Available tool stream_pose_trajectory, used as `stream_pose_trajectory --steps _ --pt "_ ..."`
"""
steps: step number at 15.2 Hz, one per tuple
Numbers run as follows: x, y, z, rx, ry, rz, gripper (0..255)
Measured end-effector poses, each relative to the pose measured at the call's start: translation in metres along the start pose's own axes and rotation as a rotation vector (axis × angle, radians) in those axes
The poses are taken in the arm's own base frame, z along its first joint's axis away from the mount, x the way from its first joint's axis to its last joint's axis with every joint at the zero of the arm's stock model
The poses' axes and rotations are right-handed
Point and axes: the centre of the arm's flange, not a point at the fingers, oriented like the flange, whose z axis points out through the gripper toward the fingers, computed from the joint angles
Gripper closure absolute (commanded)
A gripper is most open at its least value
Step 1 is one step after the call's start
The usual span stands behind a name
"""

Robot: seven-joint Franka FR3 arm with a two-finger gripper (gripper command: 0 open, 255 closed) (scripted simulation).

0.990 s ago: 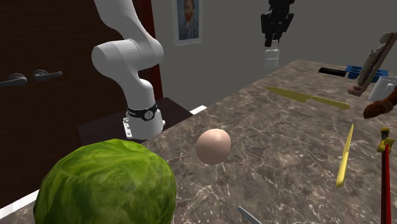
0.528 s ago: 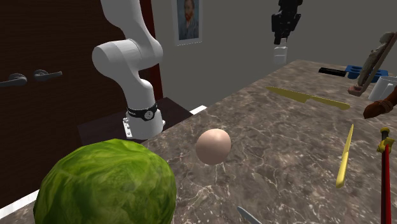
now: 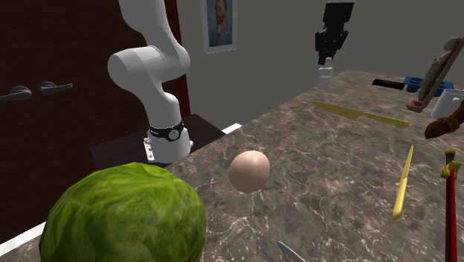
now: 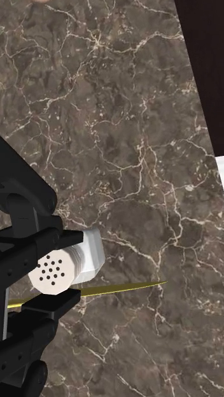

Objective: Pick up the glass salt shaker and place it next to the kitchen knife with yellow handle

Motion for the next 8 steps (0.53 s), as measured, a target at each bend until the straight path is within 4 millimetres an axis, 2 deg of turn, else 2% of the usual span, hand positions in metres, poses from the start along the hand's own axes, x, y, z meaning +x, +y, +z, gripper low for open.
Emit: stream_pose_trajectory --steps 8 --pt "0.001 -0.001 0.042 0.000 0.000 0.000 255"
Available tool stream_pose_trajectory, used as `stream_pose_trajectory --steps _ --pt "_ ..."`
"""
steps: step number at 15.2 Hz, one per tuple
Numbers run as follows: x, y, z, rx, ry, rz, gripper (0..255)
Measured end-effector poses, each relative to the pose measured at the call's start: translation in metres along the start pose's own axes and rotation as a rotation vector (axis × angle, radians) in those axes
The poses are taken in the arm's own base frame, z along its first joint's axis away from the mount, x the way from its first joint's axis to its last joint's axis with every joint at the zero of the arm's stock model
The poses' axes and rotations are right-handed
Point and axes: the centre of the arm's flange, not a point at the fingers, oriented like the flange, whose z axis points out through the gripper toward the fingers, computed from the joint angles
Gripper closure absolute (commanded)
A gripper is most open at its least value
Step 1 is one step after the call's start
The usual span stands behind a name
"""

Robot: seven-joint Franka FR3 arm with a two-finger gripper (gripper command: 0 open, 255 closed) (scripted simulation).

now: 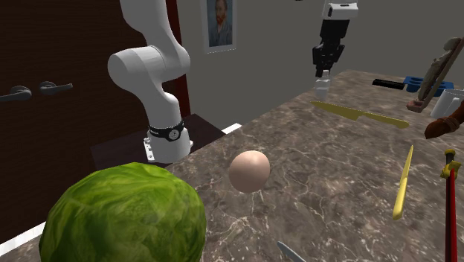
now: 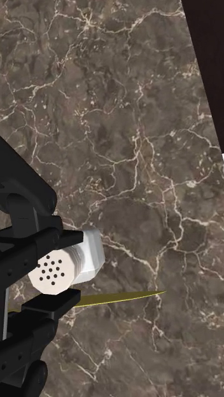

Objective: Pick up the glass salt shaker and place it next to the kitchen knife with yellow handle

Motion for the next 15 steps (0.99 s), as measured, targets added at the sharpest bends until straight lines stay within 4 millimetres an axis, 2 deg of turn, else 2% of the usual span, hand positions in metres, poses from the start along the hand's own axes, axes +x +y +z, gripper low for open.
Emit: stream_pose_trajectory --steps 12,15 --pt "0.002 0.000 0.063 0.000 0.000 0.000 255" --pt "0.002 0.001 0.069 0.000 0.000 0.000 255"
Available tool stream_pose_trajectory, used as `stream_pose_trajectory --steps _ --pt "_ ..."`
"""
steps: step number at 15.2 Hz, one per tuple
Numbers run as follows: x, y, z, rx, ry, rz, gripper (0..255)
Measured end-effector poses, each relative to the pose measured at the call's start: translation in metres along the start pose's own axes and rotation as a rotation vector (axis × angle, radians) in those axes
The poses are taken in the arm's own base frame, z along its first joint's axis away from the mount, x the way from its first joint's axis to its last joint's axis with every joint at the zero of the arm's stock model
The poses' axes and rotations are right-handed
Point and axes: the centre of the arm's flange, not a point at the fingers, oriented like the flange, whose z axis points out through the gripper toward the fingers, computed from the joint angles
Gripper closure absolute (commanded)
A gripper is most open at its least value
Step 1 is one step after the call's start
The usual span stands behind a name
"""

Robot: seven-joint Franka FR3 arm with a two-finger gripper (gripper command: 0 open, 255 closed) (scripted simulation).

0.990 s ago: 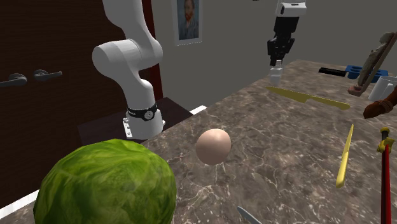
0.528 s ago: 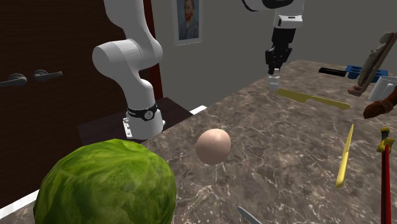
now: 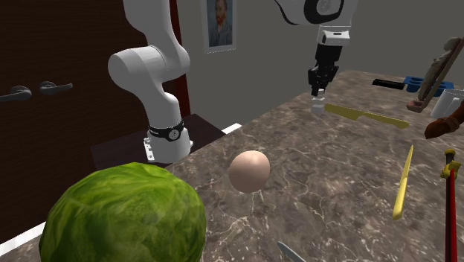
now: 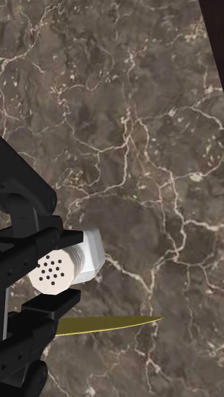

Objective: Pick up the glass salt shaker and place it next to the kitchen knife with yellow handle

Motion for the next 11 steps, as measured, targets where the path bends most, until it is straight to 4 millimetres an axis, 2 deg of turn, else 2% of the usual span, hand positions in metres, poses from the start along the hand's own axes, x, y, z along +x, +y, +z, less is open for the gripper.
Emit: stream_pose_trajectory --steps 4,5,11 --pt "-0.0002 -0.0002 0.0007 0.000 0.000 0.000 255" --pt "-0.0002 -0.0002 0.0008 0.000 0.000 0.000 0" --pt "-0.0002 -0.0002 0.0008 0.000 0.000 0.000 0"
